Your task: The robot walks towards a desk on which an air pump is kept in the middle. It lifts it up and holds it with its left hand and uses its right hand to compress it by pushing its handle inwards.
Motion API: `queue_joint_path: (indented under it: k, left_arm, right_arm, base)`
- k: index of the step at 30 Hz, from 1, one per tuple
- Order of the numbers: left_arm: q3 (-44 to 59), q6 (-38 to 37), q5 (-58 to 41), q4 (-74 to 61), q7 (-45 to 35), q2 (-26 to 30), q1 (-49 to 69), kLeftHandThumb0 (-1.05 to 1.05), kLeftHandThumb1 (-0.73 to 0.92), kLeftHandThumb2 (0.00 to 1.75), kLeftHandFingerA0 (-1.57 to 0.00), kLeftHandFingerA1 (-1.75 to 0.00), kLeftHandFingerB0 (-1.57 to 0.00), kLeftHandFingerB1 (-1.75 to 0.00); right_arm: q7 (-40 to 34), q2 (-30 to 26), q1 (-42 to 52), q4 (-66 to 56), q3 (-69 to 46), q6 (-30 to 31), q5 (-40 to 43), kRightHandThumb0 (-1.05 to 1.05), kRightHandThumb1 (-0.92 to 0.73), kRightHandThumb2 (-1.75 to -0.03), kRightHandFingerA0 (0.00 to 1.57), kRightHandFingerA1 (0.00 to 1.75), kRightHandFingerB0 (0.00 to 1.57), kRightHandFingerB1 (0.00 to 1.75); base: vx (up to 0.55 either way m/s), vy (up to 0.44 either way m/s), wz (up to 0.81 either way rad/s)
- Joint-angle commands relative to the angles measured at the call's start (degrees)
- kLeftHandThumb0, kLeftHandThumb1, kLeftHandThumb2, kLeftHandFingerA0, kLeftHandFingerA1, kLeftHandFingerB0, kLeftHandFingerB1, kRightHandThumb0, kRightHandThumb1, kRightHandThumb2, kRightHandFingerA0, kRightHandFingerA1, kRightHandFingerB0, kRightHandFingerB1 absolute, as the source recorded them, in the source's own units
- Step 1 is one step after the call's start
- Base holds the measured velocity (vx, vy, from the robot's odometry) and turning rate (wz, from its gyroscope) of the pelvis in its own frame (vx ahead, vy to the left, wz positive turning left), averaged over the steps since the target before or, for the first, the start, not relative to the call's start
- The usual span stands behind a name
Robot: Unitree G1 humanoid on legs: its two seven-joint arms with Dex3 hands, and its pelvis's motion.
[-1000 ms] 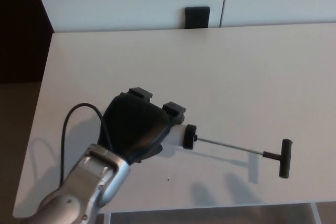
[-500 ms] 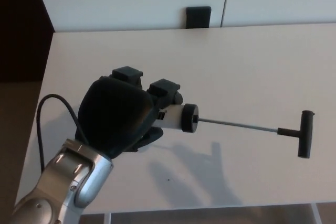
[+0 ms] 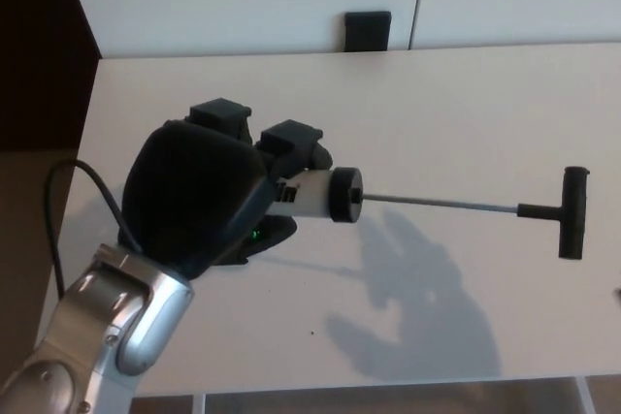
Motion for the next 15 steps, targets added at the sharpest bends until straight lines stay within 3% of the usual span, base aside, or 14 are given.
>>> queue_joint_path:
  k: [1, 2, 3, 5, 6, 12, 13, 15]
  left_arm:
    - [2.2, -3.2, -2.4, -1.7, -2.2, 1.4, 3.6, -0.04, 0.7, 0.58, -0.81, -1.57, -0.84, -0.78]
    - [2.5, -3.3, -2.6, -1.7, -2.4, 1.4, 3.9, -0.04, 0.7, 0.58, -0.81, -1.57, -0.84, -0.78]
    - [2.8, -3.5, -3.0, -1.7, -2.7, 1.3, 4.3, -0.04, 0.71, 0.56, -0.8, -1.58, -0.86, -0.7]
    - [2.9, -3.5, -2.9, -1.7, -2.7, 1.2, 4.4, -0.04, 0.71, 0.56, -0.8, -1.58, -0.86, -0.7]
    - [3.5, -4.0, -3.2, -1.2, -2.6, 1.4, 4.3, 0.0, 0.74, 0.58, -0.83, -1.56, -0.81, -0.92]
    - [6.1, -3.9, -3.6, 1.3, -2.8, 1.2, 2.5, -0.03, 0.76, 0.56, -0.81, -1.63, -0.78, -1.05]
    - [6.5, -3.7, -3.6, 1.9, -2.9, 1.2, 2.1, -0.03, 0.76, 0.59, -0.78, -1.62, -0.68, -1.19]
    - [7.0, -3.7, -3.4, 2.5, -3.2, 1.1, 1.7, -0.03, 0.76, 0.59, -0.76, -1.63, -0.66, -1.17]
  right_arm:
    - [-0.2, -0.7, 1.2, 8.3, 5.2, 9.3, -1.6, -0.94, -0.74, -0.95, 0.07, 0.35, 0.09, 0.21]
    - [-0.2, -0.8, 1.4, 8.5, 5.5, 9.4, -1.5, -0.94, -0.74, -0.95, 0.07, 0.35, 0.09, 0.21]
    - [-0.2, -1.0, 1.9, 8.8, 6.0, 9.5, -1.4, -0.9, -0.92, -0.7, 0.09, 0.35, 0.06, 0.26]
    - [-0.2, -1.2, 2.1, 8.9, 6.1, 9.5, -1.4, -0.9, -0.92, -0.7, 0.09, 0.35, 0.06, 0.26]
    - [-0.3, -1.1, 2.5, 8.9, 6.5, 10.0, -1.2, -0.87, -0.71, -1.14, 0.06, 0.42, 0.09, 0.25]
    - [-0.5, -1.1, 2.2, 9.2, 7.5, 11.4, -0.6, -0.86, -0.7, -1.13, 0.06, 0.41, 0.06, 0.24]
    - [-0.5, -1.1, 1.9, 9.3, 7.7, 11.5, -0.5, -0.91, -0.74, -1.16, 0.06, 0.38, 0.07, 0.21]
    - [-0.3, -1.1, 1.7, 9.4, 7.8, 11.5, -0.4, -0.91, -0.74, -1.16, 0.06, 0.37, 0.07, 0.2]
  base:
    - [0.0, 0.0, 0.0]
    - [0.0, 0.0, 0.0]
    - [0.0, 0.0, 0.0]
    - [0.0, 0.0, 0.0]
    - [0.0, 0.0, 0.0]
    - [0.0, 0.0, 0.0]
    - [0.0, 0.0, 0.0]
    - [0.0, 0.0, 0.0]
